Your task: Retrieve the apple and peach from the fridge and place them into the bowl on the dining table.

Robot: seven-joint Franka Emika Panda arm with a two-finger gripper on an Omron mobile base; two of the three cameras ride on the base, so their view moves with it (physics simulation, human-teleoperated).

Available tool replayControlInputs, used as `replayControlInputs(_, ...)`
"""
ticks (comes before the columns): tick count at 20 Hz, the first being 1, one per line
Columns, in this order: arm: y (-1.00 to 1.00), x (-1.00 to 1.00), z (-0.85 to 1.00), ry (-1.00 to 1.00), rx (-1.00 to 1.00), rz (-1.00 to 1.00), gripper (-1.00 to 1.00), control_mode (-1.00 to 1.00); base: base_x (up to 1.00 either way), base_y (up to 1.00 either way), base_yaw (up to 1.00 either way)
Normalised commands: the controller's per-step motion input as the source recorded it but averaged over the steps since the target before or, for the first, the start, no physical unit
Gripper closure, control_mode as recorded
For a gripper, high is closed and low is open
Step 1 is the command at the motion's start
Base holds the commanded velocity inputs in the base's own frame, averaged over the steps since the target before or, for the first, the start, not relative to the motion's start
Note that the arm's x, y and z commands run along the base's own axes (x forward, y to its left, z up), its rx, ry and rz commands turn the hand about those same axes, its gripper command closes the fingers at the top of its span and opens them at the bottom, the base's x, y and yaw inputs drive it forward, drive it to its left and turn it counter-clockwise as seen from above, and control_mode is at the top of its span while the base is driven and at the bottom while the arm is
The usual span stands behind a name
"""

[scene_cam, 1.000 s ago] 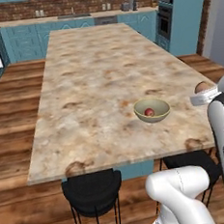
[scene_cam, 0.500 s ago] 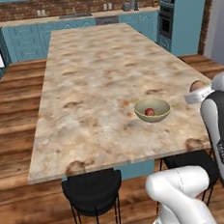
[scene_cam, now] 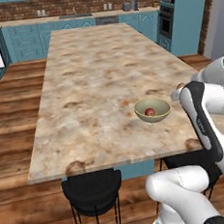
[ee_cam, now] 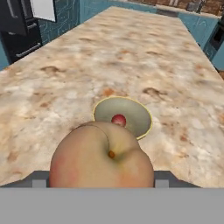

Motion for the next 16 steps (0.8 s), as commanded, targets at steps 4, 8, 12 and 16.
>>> replayControlInputs(4, -0.01, 0.84, -0.54, 0.12, 0.0, 0.0, 1.0, -1.0, 0.0, 0.0, 0.0)
replayControlInputs(8, 0.0, 0.72, -0.63, 0.05, 0.0, 0.0, 1.0, -1.0, 0.0, 0.0, 0.0)
replayControlInputs(12, 0.0, 0.79, -0.56, 0.05, 0.0, 0.0, 1.0, -1.0, 0.0, 0.0, 0.0)
replayControlInputs(16, 0.0, 0.8, -0.55, 0.08, 0.0, 0.0, 1.0, -1.0, 0.0, 0.0, 0.0)
